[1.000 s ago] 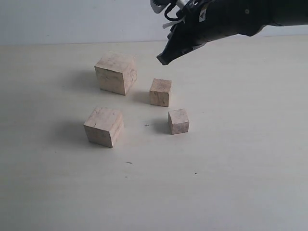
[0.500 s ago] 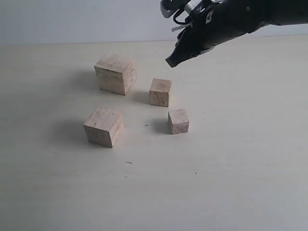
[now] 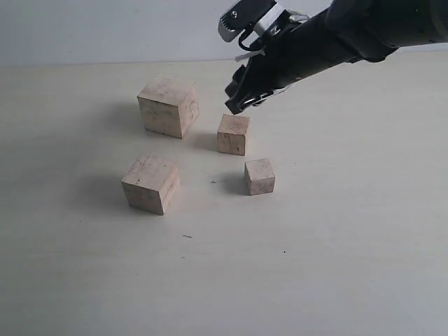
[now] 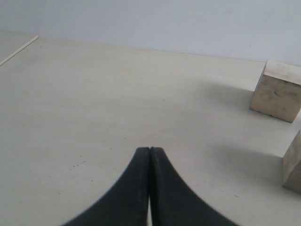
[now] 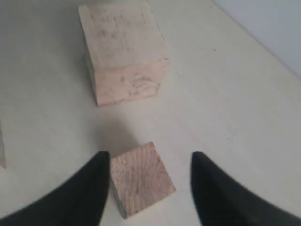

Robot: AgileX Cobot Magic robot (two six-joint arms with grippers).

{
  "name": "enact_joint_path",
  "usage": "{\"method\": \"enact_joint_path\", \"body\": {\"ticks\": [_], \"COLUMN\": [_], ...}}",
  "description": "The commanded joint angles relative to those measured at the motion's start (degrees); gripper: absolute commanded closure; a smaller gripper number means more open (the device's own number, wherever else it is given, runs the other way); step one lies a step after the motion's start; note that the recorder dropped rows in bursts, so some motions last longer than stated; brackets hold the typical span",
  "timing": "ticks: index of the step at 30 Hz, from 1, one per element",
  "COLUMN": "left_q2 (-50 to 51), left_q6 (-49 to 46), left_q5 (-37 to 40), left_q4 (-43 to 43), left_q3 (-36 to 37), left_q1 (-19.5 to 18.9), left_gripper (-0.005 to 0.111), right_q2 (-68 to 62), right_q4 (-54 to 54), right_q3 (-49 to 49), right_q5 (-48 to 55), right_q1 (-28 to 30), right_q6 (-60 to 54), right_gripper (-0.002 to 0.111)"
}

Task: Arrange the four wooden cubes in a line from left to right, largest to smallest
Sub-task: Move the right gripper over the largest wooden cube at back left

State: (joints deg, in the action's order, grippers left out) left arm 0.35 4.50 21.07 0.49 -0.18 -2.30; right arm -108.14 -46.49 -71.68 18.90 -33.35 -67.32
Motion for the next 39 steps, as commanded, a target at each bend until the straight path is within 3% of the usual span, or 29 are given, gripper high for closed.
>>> {"method": "enact_joint_path", "body": {"ticks": [1,2,13,24,28,36,39], "left_q2": [-0.4,-0.4,-0.4,-0.4,-0.4,-0.4,-0.4], "left_q6": [0.3,0.3,0.3,0.3,0.3,0.3,0.3], "left_q5": [-0.8,-0.8,-0.8,-0.8,-0.8,-0.8,-0.8], "left_q4": [-0.5,-0.5,-0.5,-0.5,-0.5,-0.5,-0.5], "left_q3": [0.2,0.2,0.2,0.2,0.2,0.2,0.2], "left_q1": [0.1,0.1,0.1,0.1,0.1,0.1,0.1], "left_gripper": [0.107,0.107,0.107,0.107,0.107,0.107,0.107], "right_q2": [-0.1,-0.2,-2.4,-10.3,-15.5,-18.8,-20.3], "right_q4": [-15.5,-17.9,-19.4,-20.9,-21.0,-21.5,-28.6], "right_q3": [-0.7,-0.7,-0.9,-10.4,-16.1,-19.0,-20.6], "right_q5": [-2.3,-3.4,-4.4,1.5,9.6,8.7,9.6], "right_q1": [0.1,0.1,-0.3,-0.7,-0.7,-0.7,-0.7], "right_q6": [-11.2,-11.2,-14.4,-19.3,-26.8,-33.0,-38.0], "right_gripper": [0.011,0.003,0.004,0.004,0.004,0.004,0.004]}}
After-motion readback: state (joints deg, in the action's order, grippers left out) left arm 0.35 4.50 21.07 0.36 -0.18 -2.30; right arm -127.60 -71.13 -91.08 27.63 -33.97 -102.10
